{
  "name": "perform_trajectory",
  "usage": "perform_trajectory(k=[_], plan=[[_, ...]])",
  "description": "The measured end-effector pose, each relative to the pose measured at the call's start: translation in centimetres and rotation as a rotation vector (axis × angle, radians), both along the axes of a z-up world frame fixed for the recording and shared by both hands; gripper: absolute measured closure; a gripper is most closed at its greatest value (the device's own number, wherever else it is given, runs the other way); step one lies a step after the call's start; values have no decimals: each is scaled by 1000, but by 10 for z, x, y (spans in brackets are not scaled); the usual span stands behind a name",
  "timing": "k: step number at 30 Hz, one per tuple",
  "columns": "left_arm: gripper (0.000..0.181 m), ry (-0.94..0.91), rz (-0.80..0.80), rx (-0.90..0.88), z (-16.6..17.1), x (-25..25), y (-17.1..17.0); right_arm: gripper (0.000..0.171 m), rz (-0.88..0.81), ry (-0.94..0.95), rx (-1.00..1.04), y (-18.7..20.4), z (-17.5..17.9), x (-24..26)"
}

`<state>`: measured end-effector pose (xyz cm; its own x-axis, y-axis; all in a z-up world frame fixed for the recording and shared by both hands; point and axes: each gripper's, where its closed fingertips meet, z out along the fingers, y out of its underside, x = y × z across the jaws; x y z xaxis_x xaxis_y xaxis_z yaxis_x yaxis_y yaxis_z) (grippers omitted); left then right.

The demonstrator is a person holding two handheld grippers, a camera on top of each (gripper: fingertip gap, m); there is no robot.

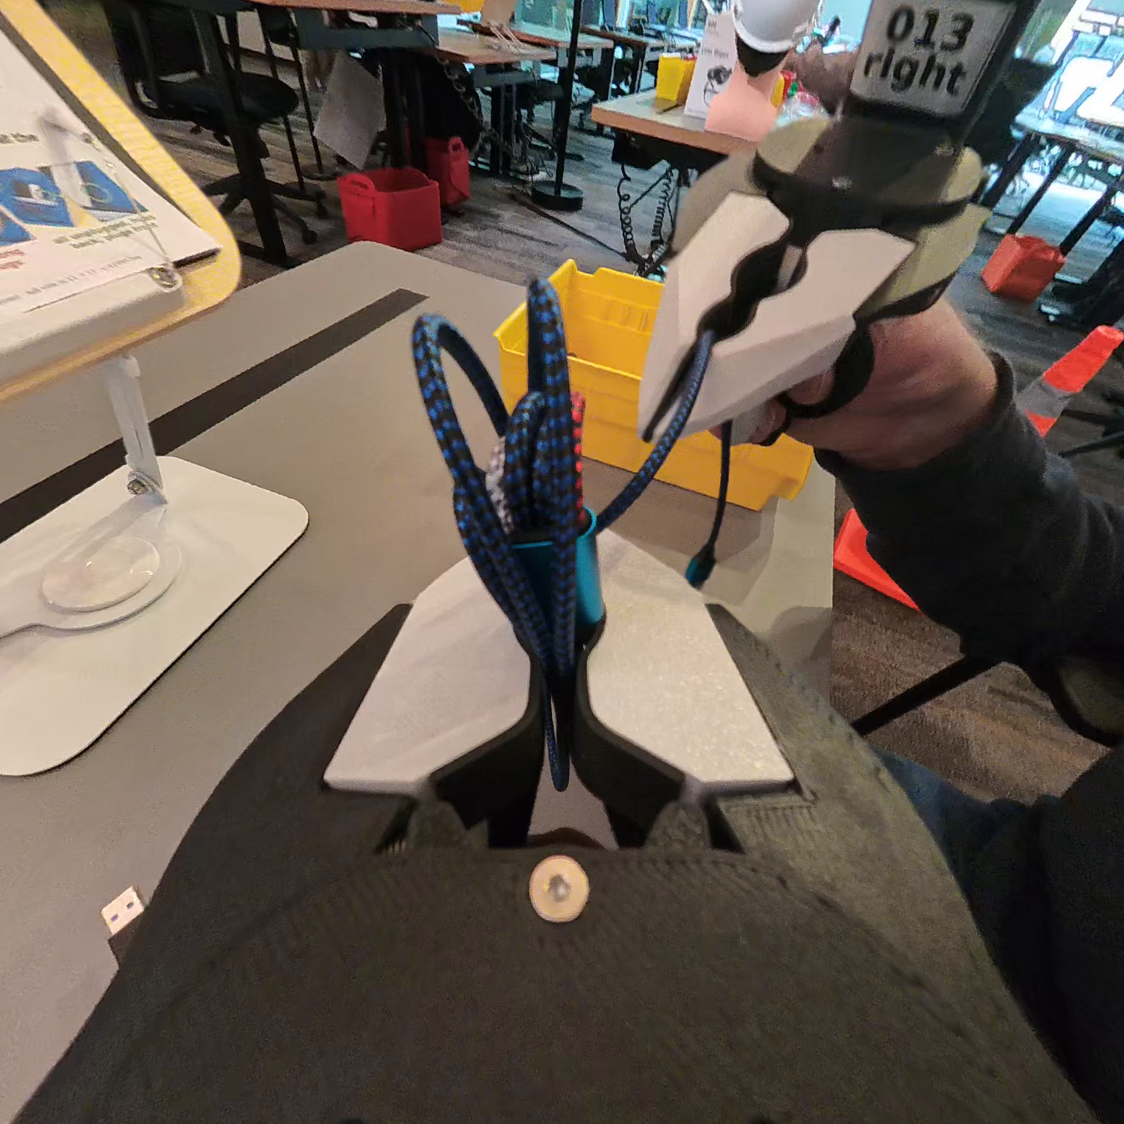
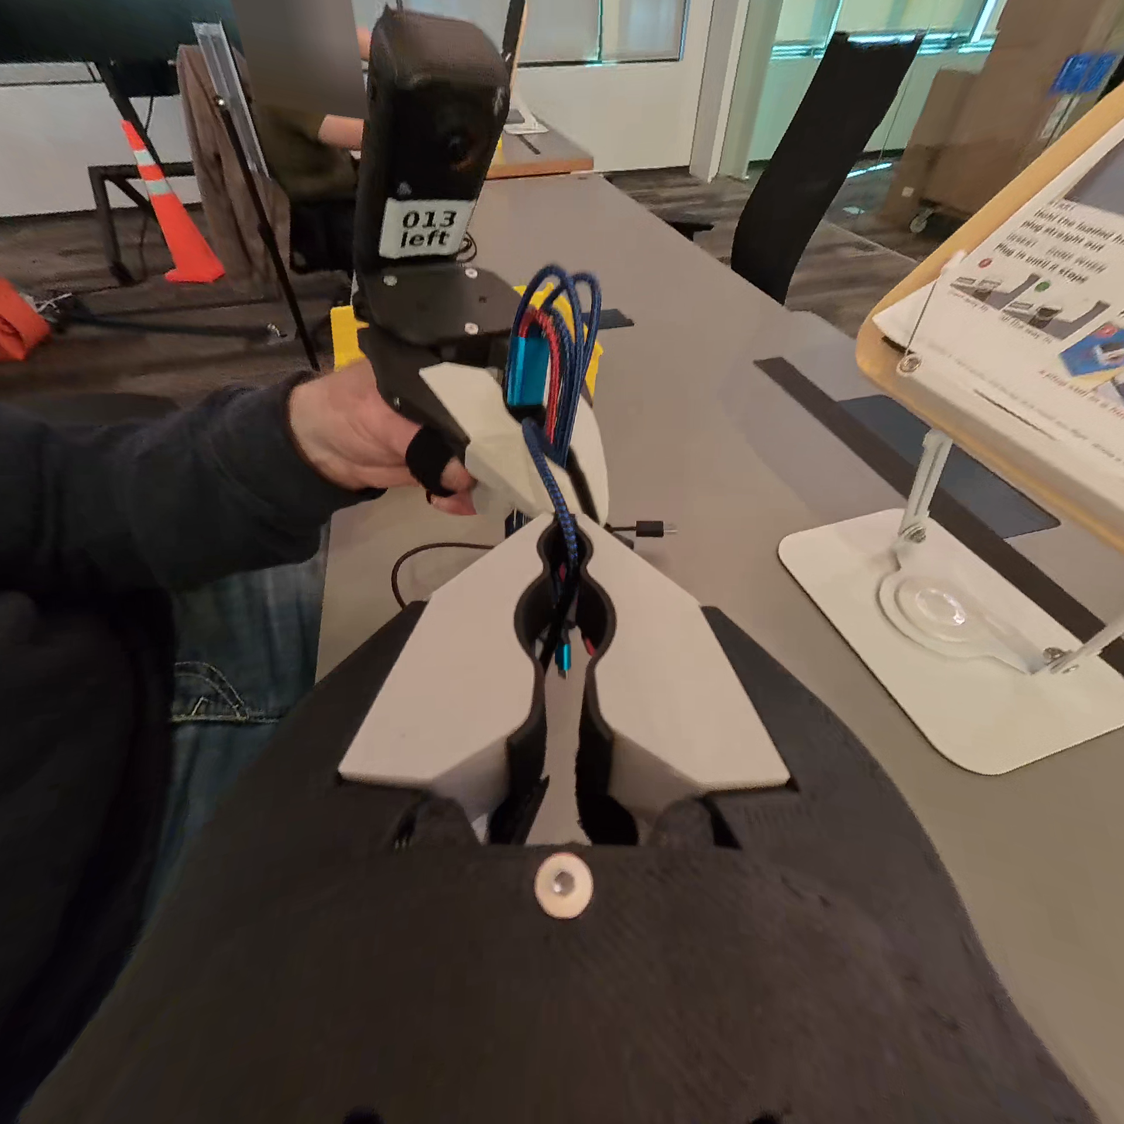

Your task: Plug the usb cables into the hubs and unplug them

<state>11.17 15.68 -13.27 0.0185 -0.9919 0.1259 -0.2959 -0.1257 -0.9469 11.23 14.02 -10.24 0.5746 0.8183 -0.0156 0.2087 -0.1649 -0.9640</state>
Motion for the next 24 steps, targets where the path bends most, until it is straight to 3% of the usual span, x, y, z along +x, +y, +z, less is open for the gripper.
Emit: perform_trajectory(k=[5, 11, 22, 24], plan=[[178, 42, -55, 16, -6, 8, -13, 171, 14, 134, 65, 5, 28, -6], [177, 10, -80, -48, -5, 13, -18, 171, 12, 246, 55, 14, 34, -3], [178, -105, -26, -162, 11, -6, 6, 135, 20, 76, -75, -10, -5, 14], [178, -114, -19, -171, 13, -7, 7, 139, 64, 61, -104, -18, -14, 8]])
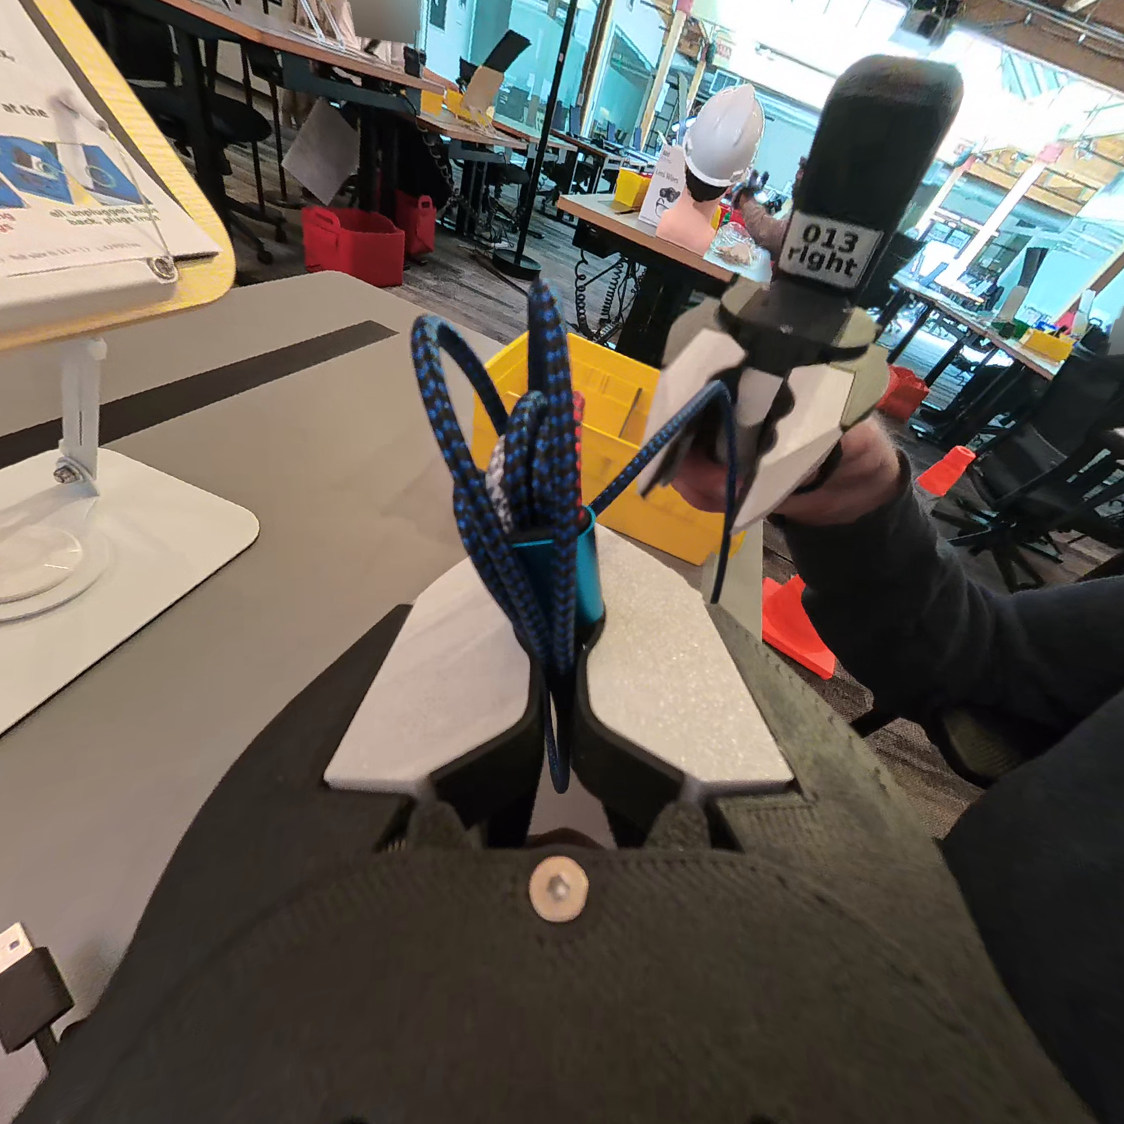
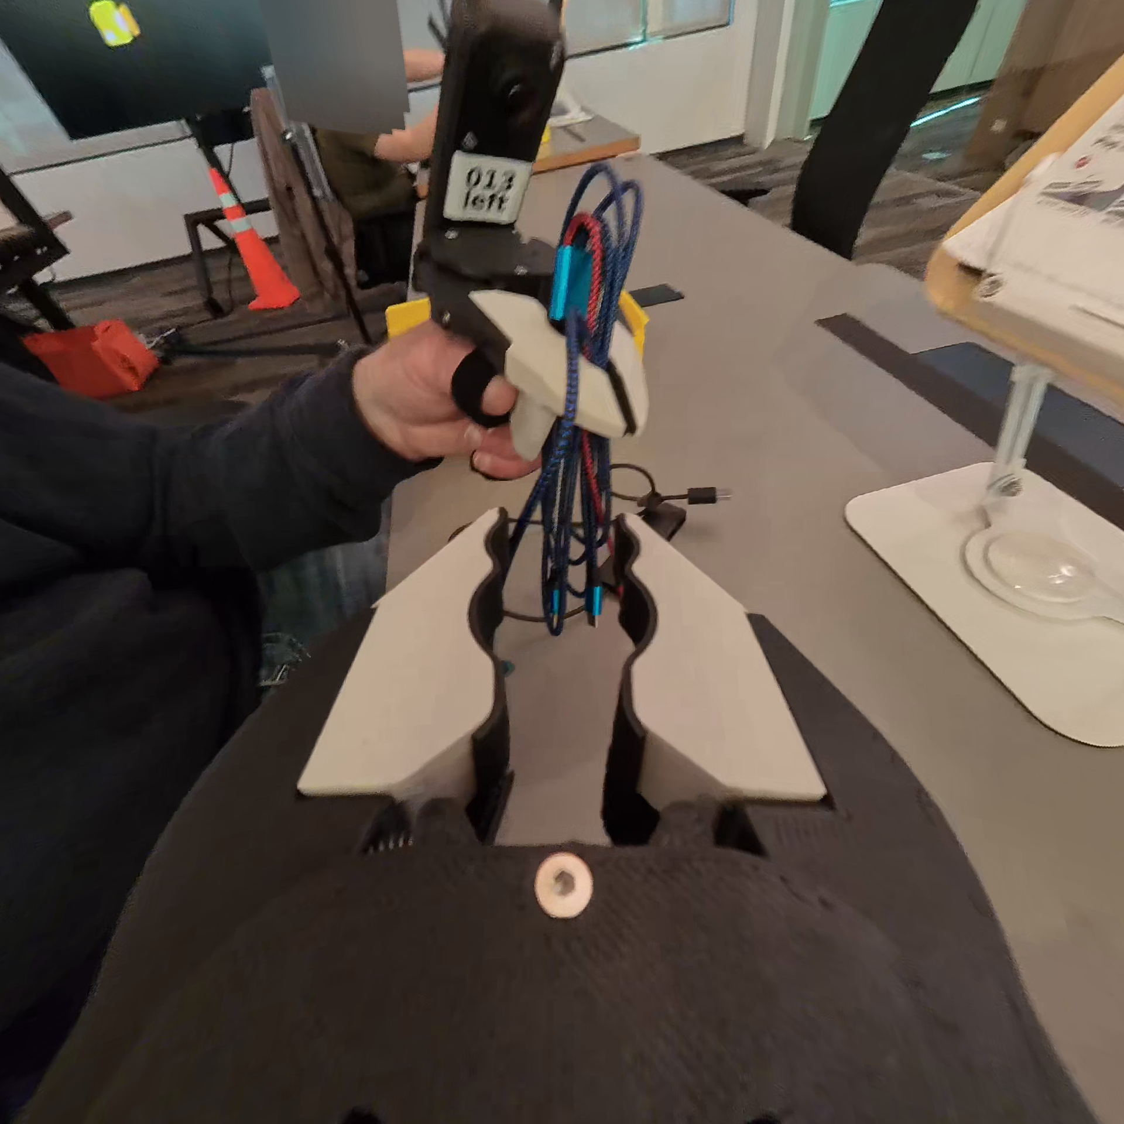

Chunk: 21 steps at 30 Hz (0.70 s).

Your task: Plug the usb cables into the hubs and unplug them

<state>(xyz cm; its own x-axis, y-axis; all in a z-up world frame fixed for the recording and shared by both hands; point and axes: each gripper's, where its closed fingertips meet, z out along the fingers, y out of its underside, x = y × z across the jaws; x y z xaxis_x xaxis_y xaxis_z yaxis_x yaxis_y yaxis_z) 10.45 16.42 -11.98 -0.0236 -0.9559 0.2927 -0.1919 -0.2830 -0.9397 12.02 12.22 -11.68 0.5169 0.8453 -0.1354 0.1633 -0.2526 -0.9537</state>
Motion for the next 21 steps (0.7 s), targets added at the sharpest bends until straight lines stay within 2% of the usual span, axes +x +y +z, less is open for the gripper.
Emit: perform_trajectory(k=[1, 4, 9, 12, 14, 16, 21], plan=[[178, -4, 6, -3, 1, 0, 1, 146, 6, -8, 2, -3, -4, -2], [178, -19, 18, -16, 3, -2, 3, 139, 22, 6, -19, -9, -10, -5], [178, -26, 32, -30, 4, 0, 4, 144, 55, 26, -3, -15, -11, -15], [178, -19, 38, -35, 2, 3, 3, 170, 38, 17, 52, -13, -7, -22], [178, -23, 41, -36, 2, 4, 2, 171, 58, 30, 76, -16, -2, -28], [178, -7, 41, -10, 1, 4, 1, 171, 0, 14, 115, -9, 4, -28], [179, 34, 35, 47, -1, 6, -5, 171, -27, 64, 143, -2, 26, -25]])
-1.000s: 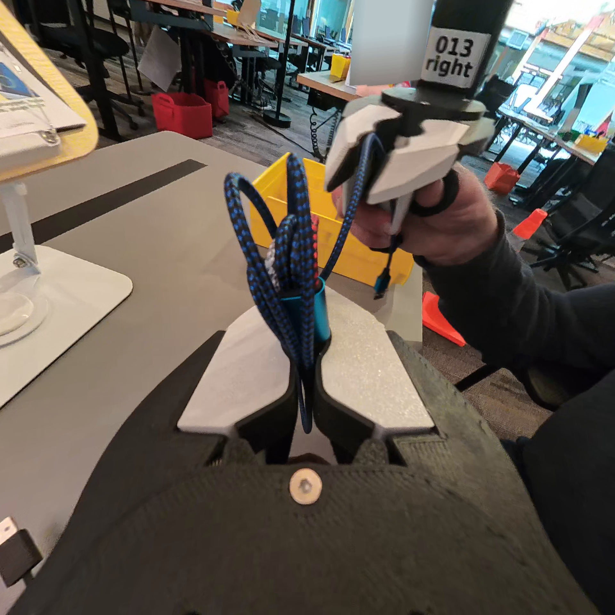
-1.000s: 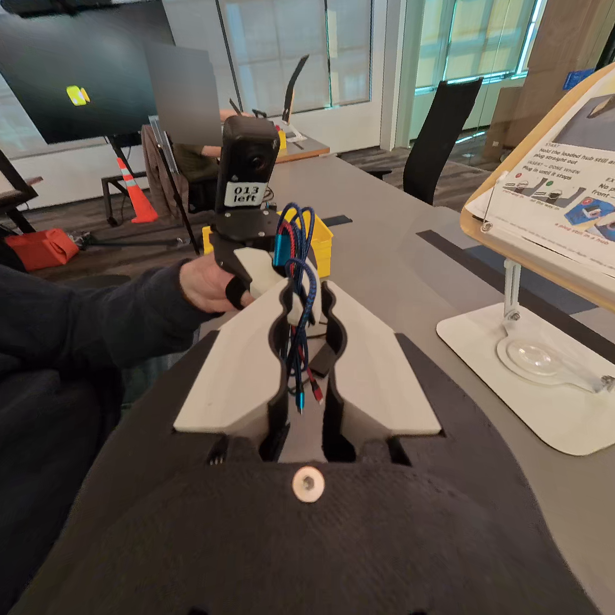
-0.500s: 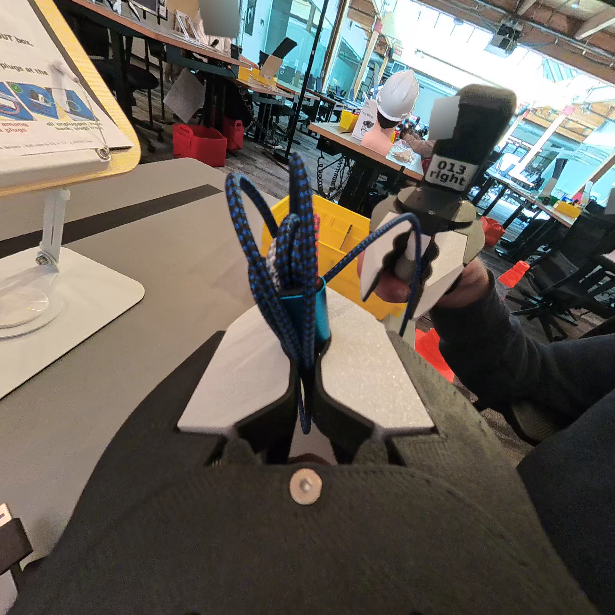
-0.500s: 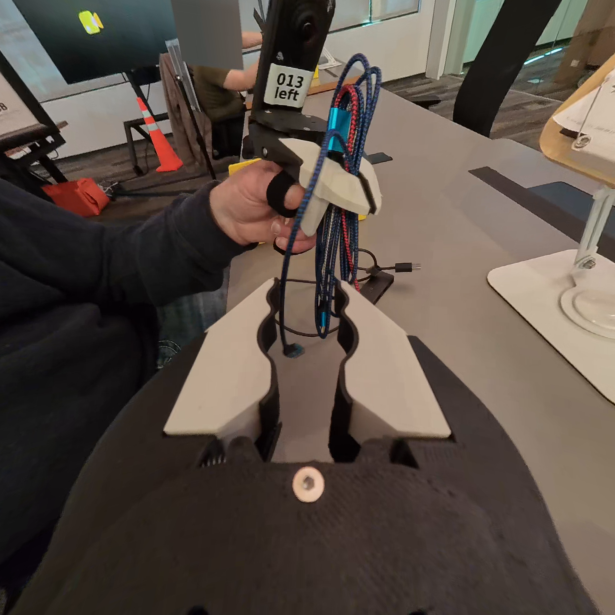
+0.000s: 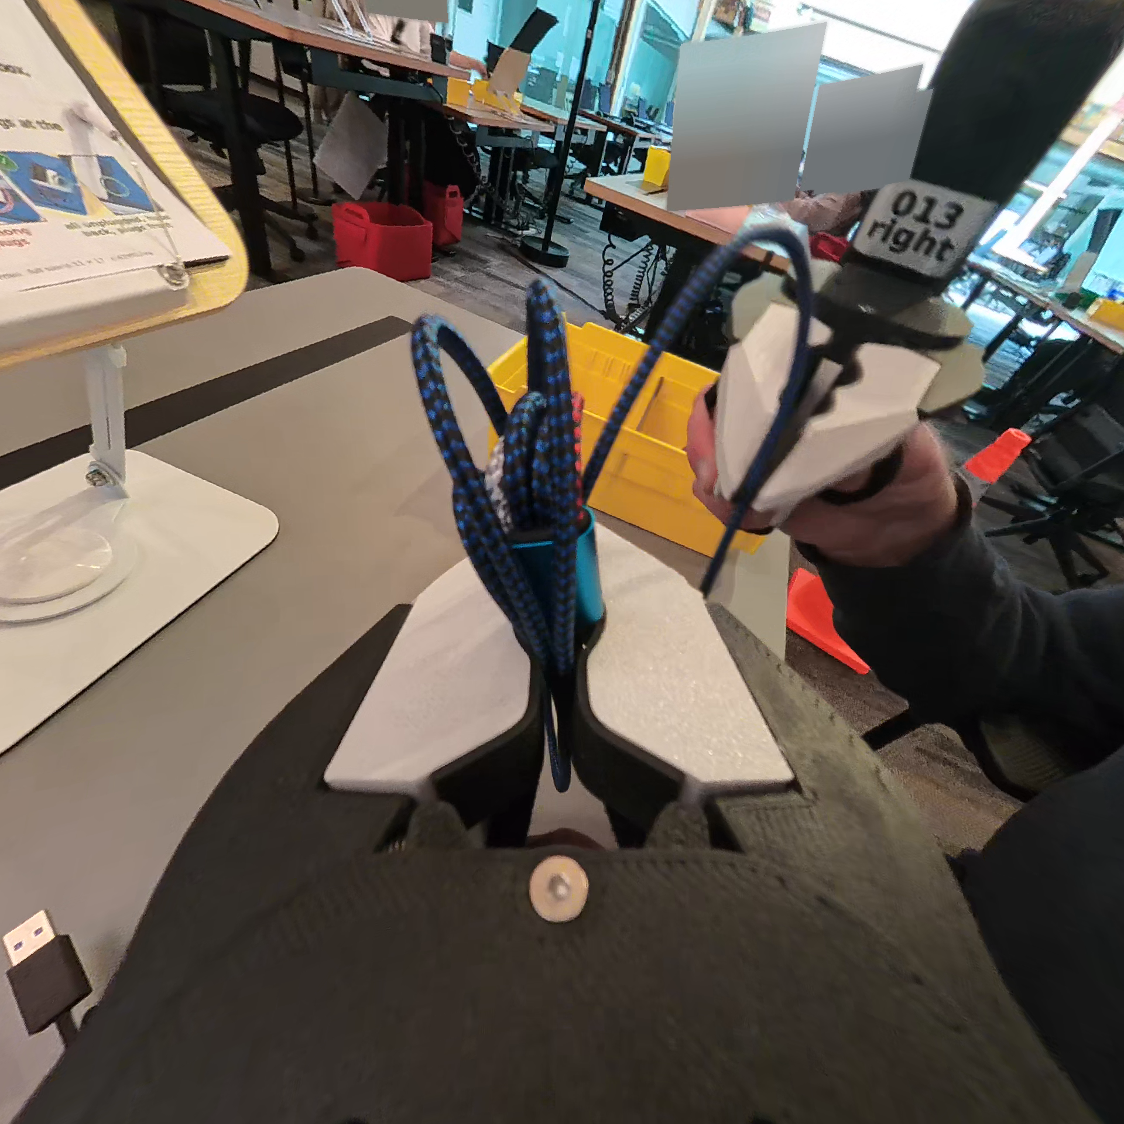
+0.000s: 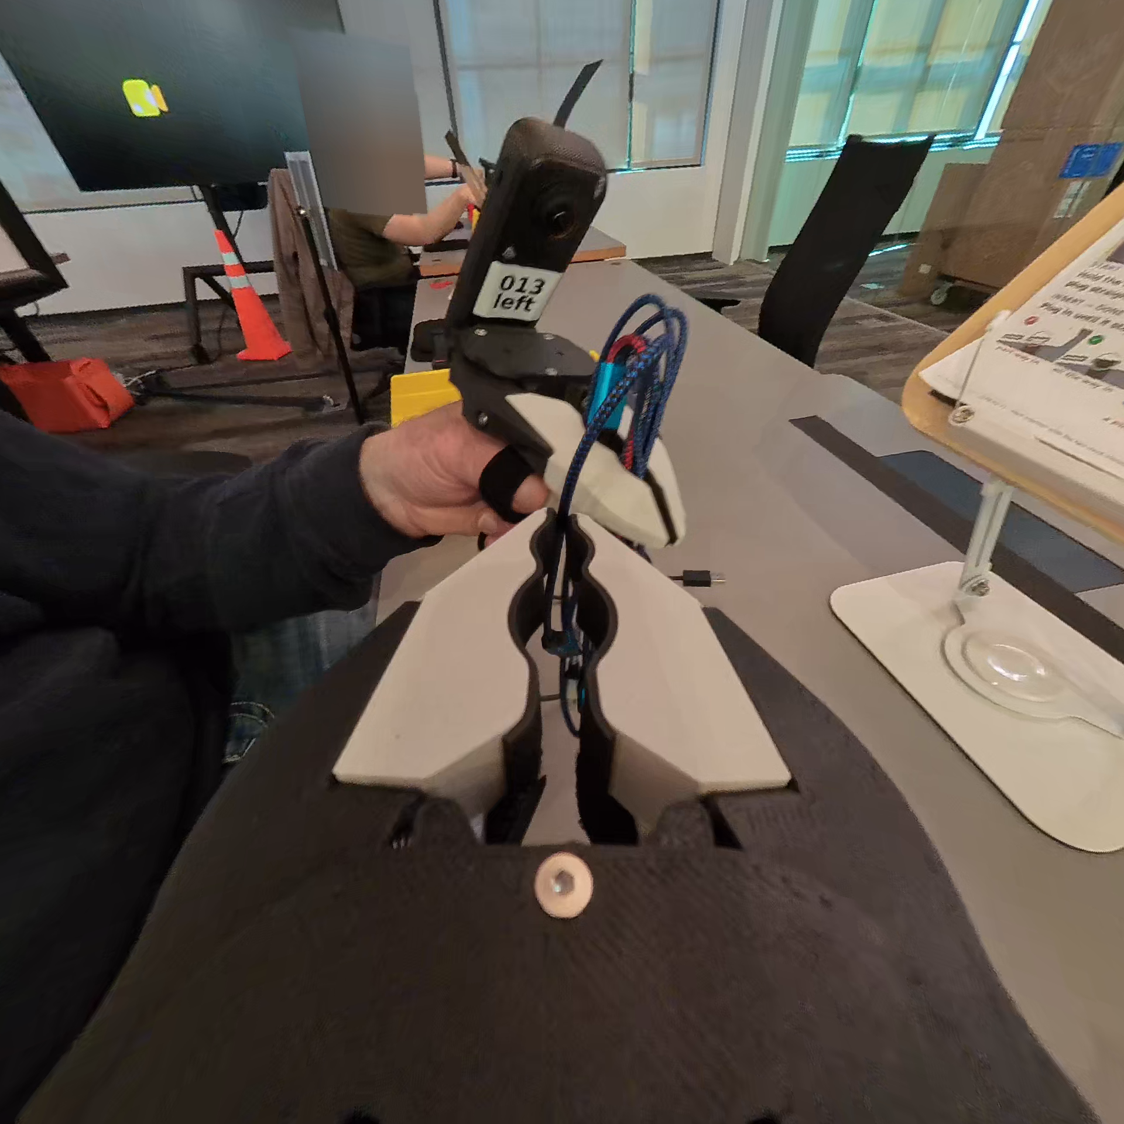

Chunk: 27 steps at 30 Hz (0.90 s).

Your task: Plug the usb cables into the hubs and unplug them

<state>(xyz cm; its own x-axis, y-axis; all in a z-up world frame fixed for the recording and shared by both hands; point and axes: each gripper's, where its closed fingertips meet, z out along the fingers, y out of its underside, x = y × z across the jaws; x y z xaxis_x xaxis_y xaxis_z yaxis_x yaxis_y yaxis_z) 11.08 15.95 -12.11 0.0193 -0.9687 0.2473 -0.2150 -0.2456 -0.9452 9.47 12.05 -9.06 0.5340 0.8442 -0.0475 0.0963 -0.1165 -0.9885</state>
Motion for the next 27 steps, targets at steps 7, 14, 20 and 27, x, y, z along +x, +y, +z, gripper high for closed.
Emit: perform_trajectory(k=[7, 14, 20, 27], plan=[[177, 28, -75, 55, -2, 5, -17, 171, -41, -55, -13, 19, 6, 8], [172, 24, -129, 76, -1, 5, -26, 171, -31, -109, -18, 23, 3, 8], [166, -3, -210, 35, -1, 8, -39, 171, -18, -103, -25, 23, -3, 10], [163, -6, -206, 15, -6, 13, -39, 171, 51, -103, -65, 15, -12, 1]])
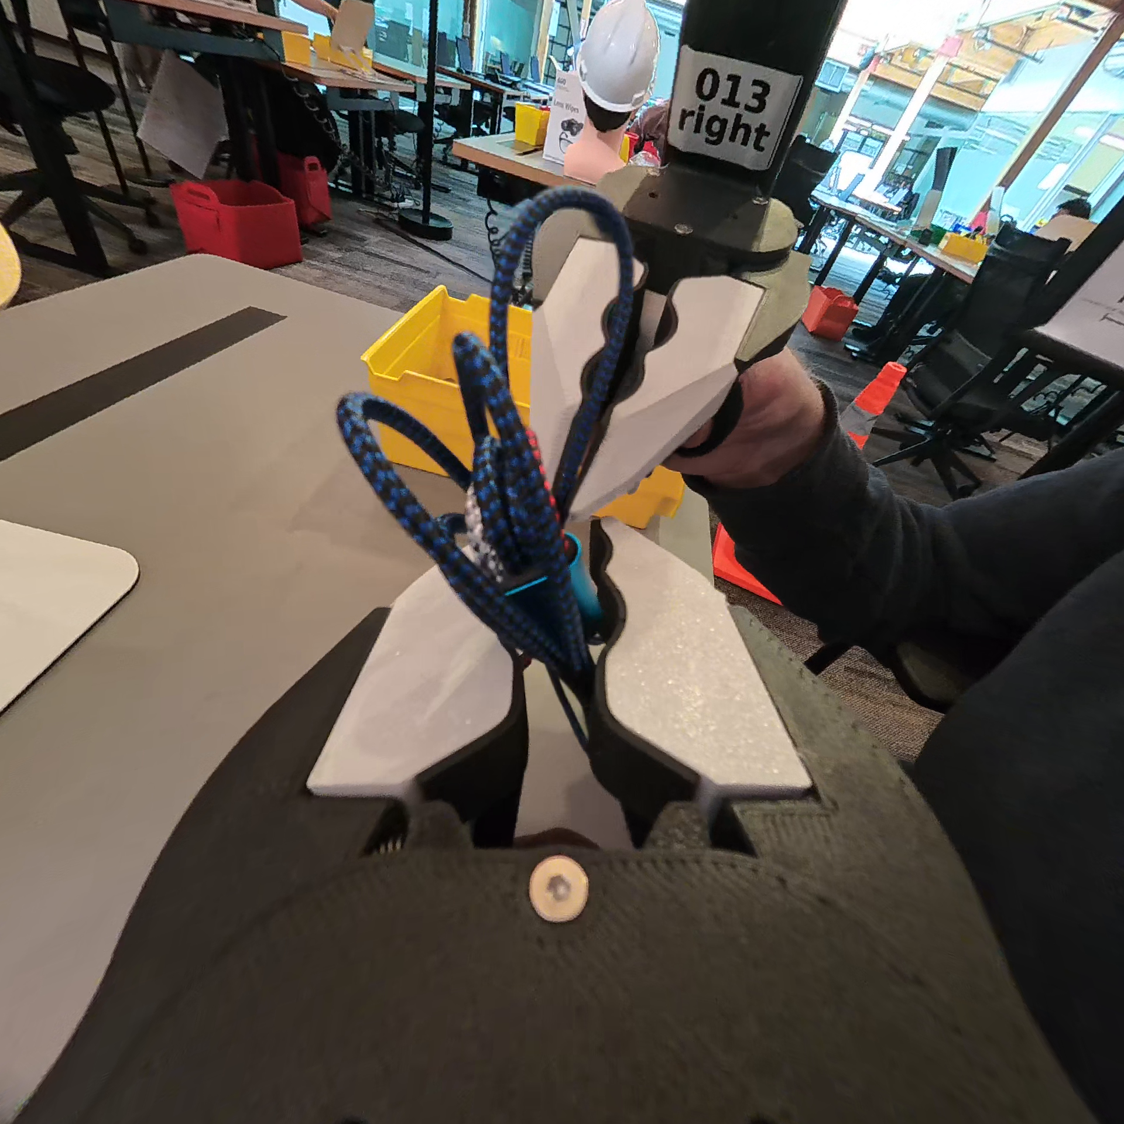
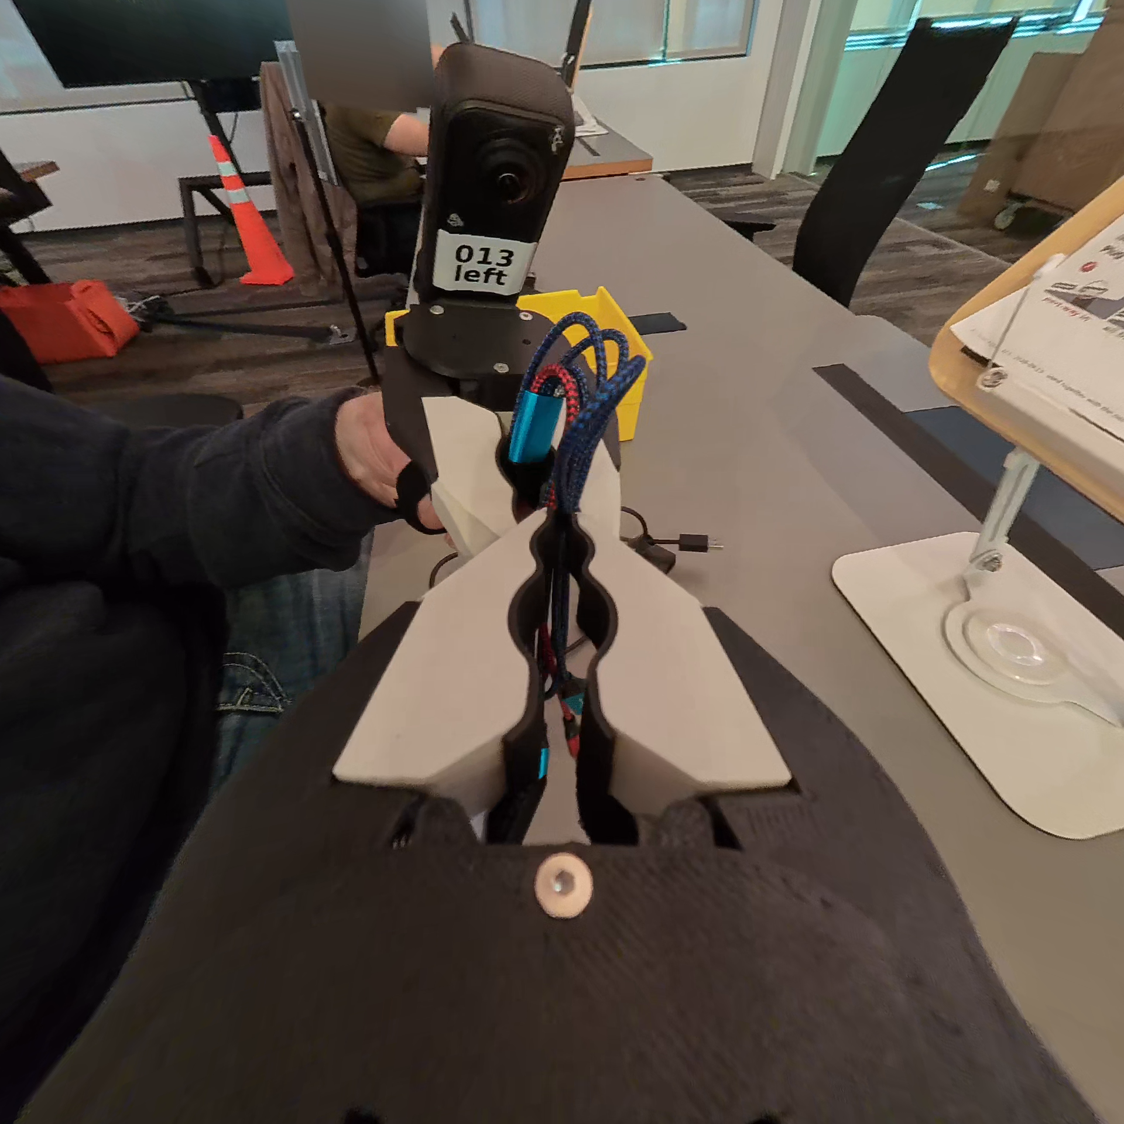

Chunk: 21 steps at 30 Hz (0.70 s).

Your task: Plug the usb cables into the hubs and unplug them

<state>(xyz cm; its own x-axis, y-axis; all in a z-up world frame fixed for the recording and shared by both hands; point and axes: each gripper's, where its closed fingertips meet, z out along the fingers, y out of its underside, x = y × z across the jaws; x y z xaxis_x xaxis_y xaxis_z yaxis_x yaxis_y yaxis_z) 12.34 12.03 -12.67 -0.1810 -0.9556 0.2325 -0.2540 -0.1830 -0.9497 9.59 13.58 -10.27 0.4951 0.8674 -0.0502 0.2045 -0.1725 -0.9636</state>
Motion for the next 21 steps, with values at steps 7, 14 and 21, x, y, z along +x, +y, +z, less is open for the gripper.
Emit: perform_trajectory(k=[7, 14, 21], plan=[[173, 38, 39, 51, -9, 3, 4, 170, 21, -20, -31, -1, -5, -6], [174, -33, -82, 31, 2, -2, -12, 126, 19, 60, 44, -3, 12, 4], [174, -3, -336, 37, -6, -6, -58, 103, 258, 64, 15, -25, 6, -28]])
